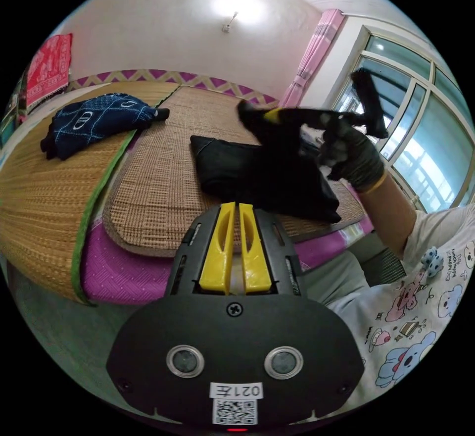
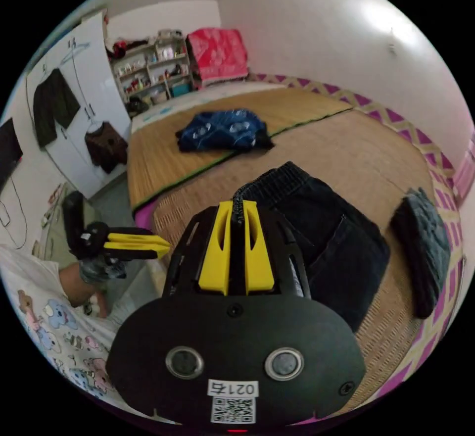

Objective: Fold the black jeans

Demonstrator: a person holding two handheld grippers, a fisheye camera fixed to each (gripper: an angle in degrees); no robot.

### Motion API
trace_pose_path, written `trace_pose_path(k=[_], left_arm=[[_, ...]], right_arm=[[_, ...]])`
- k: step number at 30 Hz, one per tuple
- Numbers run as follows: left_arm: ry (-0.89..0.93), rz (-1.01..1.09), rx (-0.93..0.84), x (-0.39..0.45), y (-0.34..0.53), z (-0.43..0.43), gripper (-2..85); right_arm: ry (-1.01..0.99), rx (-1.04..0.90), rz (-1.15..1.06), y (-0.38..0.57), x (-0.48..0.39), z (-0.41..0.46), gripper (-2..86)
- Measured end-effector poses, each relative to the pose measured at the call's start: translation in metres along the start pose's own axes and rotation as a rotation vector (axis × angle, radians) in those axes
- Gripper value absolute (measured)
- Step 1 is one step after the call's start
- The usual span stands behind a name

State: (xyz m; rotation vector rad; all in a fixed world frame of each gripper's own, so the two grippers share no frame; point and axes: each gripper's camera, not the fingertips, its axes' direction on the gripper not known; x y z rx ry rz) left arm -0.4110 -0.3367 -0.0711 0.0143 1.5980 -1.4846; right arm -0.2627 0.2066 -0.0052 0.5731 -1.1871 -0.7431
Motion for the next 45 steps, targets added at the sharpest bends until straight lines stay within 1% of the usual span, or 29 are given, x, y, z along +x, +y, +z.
trace_pose_path(k=[1,2,4,7,11,12,13,14,15,16,18,20,22,24,26,28,29,30,31,34,35,37,38,39,40,41,42,44,45], left_arm=[[-0.002,-0.003,0.0,-0.003,0.001,-0.002,-1.0],[-0.007,-0.009,0.001,-0.009,0.004,-0.008,-1.0],[-0.019,-0.023,0.007,-0.02,0.007,-0.016,-1.0],[-0.006,-0.057,0.021,-0.035,0.009,-0.026,-1.0],[0.031,-0.07,0.045,-0.046,-0.004,-0.026,-1.0],[0.038,-0.065,0.058,-0.047,-0.009,-0.026,-1.0],[0.037,-0.063,0.062,-0.048,-0.012,-0.026,-1.0],[0.036,-0.056,0.067,-0.049,-0.018,-0.026,-1.0],[0.042,-0.042,0.072,-0.051,-0.024,-0.026,-0.9],[0.043,-0.037,0.073,-0.053,-0.028,-0.025,-0.9],[0.053,0.006,0.079,-0.055,-0.045,-0.024,-0.8],[0.049,0.06,0.088,-0.054,-0.062,-0.022,-0.5],[0.025,0.122,0.101,-0.051,-0.081,-0.018,0.1],[-0.02,0.169,0.092,-0.053,-0.108,-0.002,1.2],[-0.05,0.167,0.043,-0.063,-0.124,0.019,1.5],[-0.104,0.133,-0.1,-0.08,-0.132,0.048,0.9],[-0.124,0.127,-0.175,-0.091,-0.13,0.065,-0.2],[-0.101,0.102,-0.132,-0.102,-0.129,0.061,-0.5],[-0.095,0.089,-0.139,-0.106,-0.129,0.06,-0.6],[-0.102,0.081,-0.14,-0.116,-0.137,0.053,-0.7],[-0.092,0.064,-0.117,-0.121,-0.14,0.047,-0.6],[-0.013,-0.007,0.014,-0.138,-0.143,0.024,-0.1],[0.063,-0.068,0.093,-0.154,-0.146,0.01,0.4],[0.105,-0.154,0.09,-0.173,-0.151,0.007,2.9],[0.131,-0.189,0.066,-0.183,-0.154,0.009,4.1],[0.203,-0.24,-0.016,-0.201,-0.162,0.021,10.2],[0.273,-0.273,-0.1,-0.218,-0.167,0.036,13.9],[0.319,-0.305,-0.177,-0.236,-0.17,0.05,15.4],[0.327,-0.289,-0.181,-0.243,-0.173,0.05,15.3]], right_arm=[[-0.016,-0.063,0.007,-0.001,-0.001,0.029,3.1],[-0.034,-0.055,0.02,-0.001,0.0,0.033,3.1],[-0.038,0.029,0.057,-0.005,-0.001,0.022,2.9],[0.018,0.098,0.022,-0.017,-0.015,0.017,3.1],[0.032,0.036,-0.015,-0.029,-0.026,0.07,4.2],[0.004,-0.038,-0.015,-0.03,-0.024,0.095,4.8],[-0.045,-0.053,0.007,-0.026,-0.019,0.104,5.5],[-0.068,-0.041,0.02,-0.024,-0.016,0.101,5.9],[-0.133,-0.039,0.04,-0.02,-0.007,0.091,7.0],[-0.242,-0.046,0.053,-0.013,0.006,0.078,7.8],[-0.382,-0.048,0.063,0.003,0.028,0.053,8.2],[-0.289,-0.017,0.09,0.029,0.049,0.022,8.4],[-0.006,-0.003,0.117,0.068,0.07,-0.011,7.9],[0.117,-0.057,0.127,0.093,0.081,-0.016,7.5],[0.134,-0.144,0.126,0.117,0.087,-0.007,7.0],[0.12,-0.241,0.121,0.146,0.09,0.012,5.6],[0.119,-0.227,0.123,0.153,0.091,0.014,5.3],[0.113,-0.162,0.147,0.165,0.094,0.009,4.5],[0.098,-0.146,0.164,0.171,0.098,0.006,3.7],[0.061,-0.212,0.136,0.167,0.112,-0.007,3.1],[0.062,-0.2,0.131,0.165,0.116,-0.014,3.4],[0.088,-0.005,0.236,0.164,0.15,-0.052,6.1],[0.075,0.043,0.281,0.164,0.163,-0.06,7.0],[0.032,0.122,0.377,0.166,0.194,-0.07,8.8],[-0.025,0.16,0.459,0.167,0.226,-0.07,10.4],[-0.057,0.16,0.498,0.167,0.243,-0.066,11.2],[-0.135,0.146,0.559,0.168,0.275,-0.053,12.2],[-0.288,0.115,0.63,0.171,0.317,-0.029,13.2],[-0.406,0.112,0.672,0.174,0.339,-0.014,13.4]])
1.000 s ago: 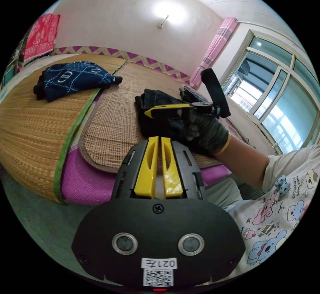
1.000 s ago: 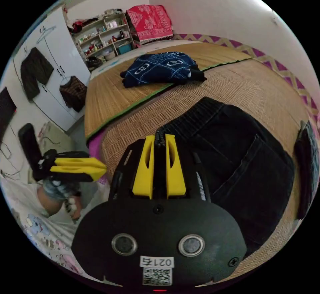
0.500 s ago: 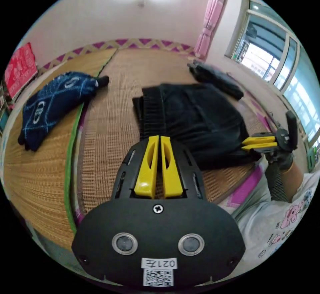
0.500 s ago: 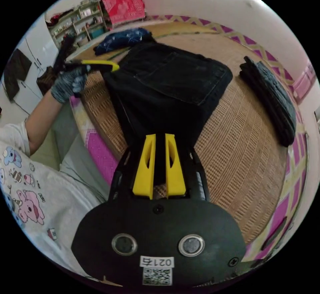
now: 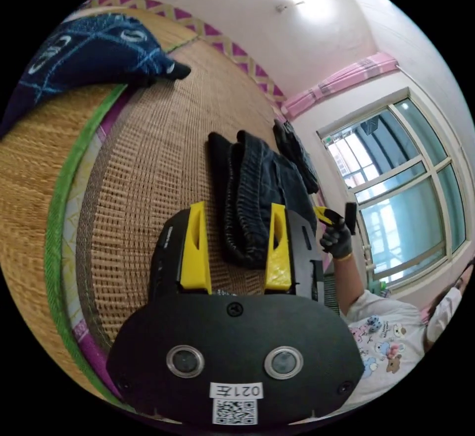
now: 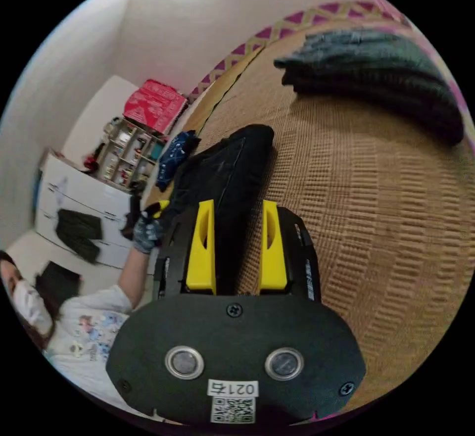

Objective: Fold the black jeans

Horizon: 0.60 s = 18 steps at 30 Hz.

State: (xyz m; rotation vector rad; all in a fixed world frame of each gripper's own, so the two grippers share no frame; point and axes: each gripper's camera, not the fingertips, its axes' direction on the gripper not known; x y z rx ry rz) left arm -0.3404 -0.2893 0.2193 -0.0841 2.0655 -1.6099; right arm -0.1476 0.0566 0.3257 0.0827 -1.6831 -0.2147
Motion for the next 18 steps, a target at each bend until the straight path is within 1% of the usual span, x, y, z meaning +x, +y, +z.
trace_pose_path(k=[1,2,4,5,8,9,12,14,16,18], left_arm=[[0.003,0.009,-0.013,-0.002,-0.003,-0.001,15.2],[0.009,0.018,-0.038,-0.004,-0.009,-0.003,15.0],[0.05,0.023,-0.09,-0.009,-0.019,-0.001,13.7],[0.078,0.002,-0.124,-0.015,-0.025,0.004,12.0],[0.067,-0.01,-0.15,-0.019,-0.037,0.002,8.6],[0.068,0.004,-0.142,-0.017,-0.038,-0.002,7.5],[0.104,0.056,-0.086,-0.008,-0.039,-0.023,5.7],[0.124,0.083,-0.039,0.0,-0.039,-0.042,5.4],[0.115,0.11,0.026,0.004,-0.042,-0.07,5.3],[0.096,0.12,0.125,-0.002,-0.053,-0.118,5.2]], right_arm=[[-0.077,-0.04,0.045,-0.009,0.019,0.009,13.4],[-0.094,-0.07,0.063,-0.014,0.027,0.015,13.2],[-0.194,-0.095,0.079,-0.028,0.044,0.026,11.9],[-0.206,-0.108,0.082,-0.032,0.046,0.029,11.6],[-0.213,-0.17,0.092,-0.047,0.05,0.043,9.4],[-0.2,-0.185,0.101,-0.049,0.051,0.043,8.2],[-0.159,-0.191,0.027,-0.055,0.029,0.036,6.3],[-0.144,-0.193,-0.061,-0.065,-0.002,0.031,6.0],[-0.09,-0.197,-0.183,-0.088,-0.05,0.036,6.0],[-0.076,-0.199,-0.249,-0.116,-0.086,0.054,5.9]])
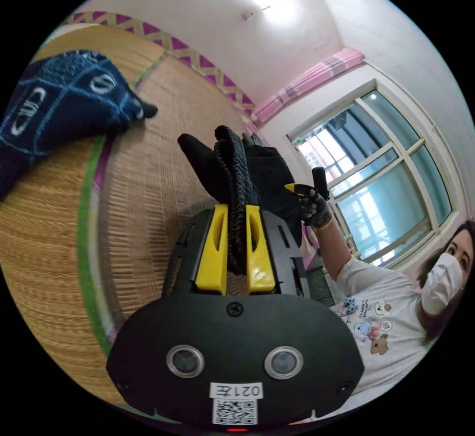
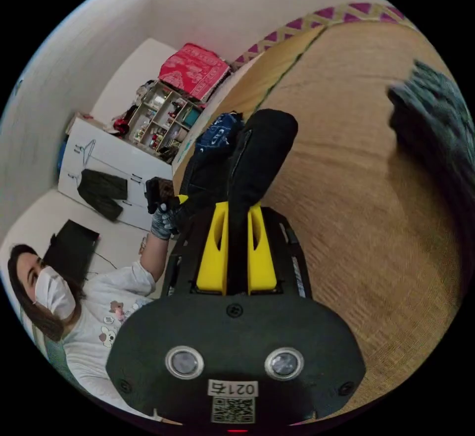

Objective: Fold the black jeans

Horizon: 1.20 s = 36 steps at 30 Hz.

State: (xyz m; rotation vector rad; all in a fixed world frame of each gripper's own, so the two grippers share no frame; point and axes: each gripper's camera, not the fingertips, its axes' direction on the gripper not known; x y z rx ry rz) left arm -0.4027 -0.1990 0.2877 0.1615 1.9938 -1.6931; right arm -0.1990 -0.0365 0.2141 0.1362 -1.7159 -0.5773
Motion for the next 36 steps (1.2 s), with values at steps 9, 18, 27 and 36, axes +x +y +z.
trace_pose_path(k=[9,18,27,36], left_arm=[[-0.292,-0.054,0.331,-0.058,-0.073,-0.169,5.8],[-0.624,-0.286,0.511,-0.134,-0.016,-0.188,6.5],[-0.715,0.174,0.321,0.016,0.021,-0.066,6.8],[-0.454,0.128,0.111,0.061,0.047,0.047,5.6]], right_arm=[[0.056,-0.073,-0.291,-0.239,-0.137,0.166,7.0],[0.343,-0.104,-0.275,-0.209,-0.119,0.247,8.0],[0.827,0.074,-0.323,-0.046,-0.09,0.109,8.8],[1.141,-0.08,-0.357,0.002,-0.034,0.086,13.8]])
